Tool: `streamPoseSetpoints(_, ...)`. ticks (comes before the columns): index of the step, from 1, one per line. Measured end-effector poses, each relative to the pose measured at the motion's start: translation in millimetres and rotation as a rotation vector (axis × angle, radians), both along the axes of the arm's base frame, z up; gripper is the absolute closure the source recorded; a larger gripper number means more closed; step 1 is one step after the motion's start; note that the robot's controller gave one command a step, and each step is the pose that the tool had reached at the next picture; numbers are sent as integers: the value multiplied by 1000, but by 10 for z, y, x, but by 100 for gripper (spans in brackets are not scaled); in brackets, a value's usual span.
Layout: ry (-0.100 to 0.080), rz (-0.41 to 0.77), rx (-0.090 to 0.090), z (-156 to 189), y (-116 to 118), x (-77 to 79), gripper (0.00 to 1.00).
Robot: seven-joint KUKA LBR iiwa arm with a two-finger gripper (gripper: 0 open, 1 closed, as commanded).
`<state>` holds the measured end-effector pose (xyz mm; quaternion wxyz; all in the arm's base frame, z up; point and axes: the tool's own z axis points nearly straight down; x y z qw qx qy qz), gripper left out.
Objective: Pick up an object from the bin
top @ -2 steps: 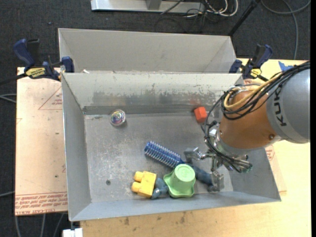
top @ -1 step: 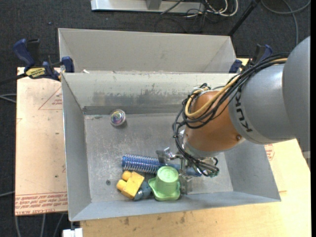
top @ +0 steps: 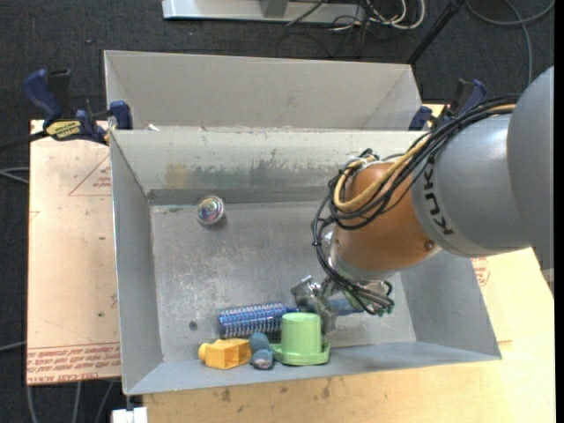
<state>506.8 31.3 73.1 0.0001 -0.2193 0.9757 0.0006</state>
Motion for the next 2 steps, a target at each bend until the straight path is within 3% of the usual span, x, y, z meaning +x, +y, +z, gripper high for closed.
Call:
streamPoseSetpoints(1, -1, 0, 0, 2, 1, 1, 0)
streamPoseSetpoints(2, -1, 0, 0, 3, -1, 3, 100)
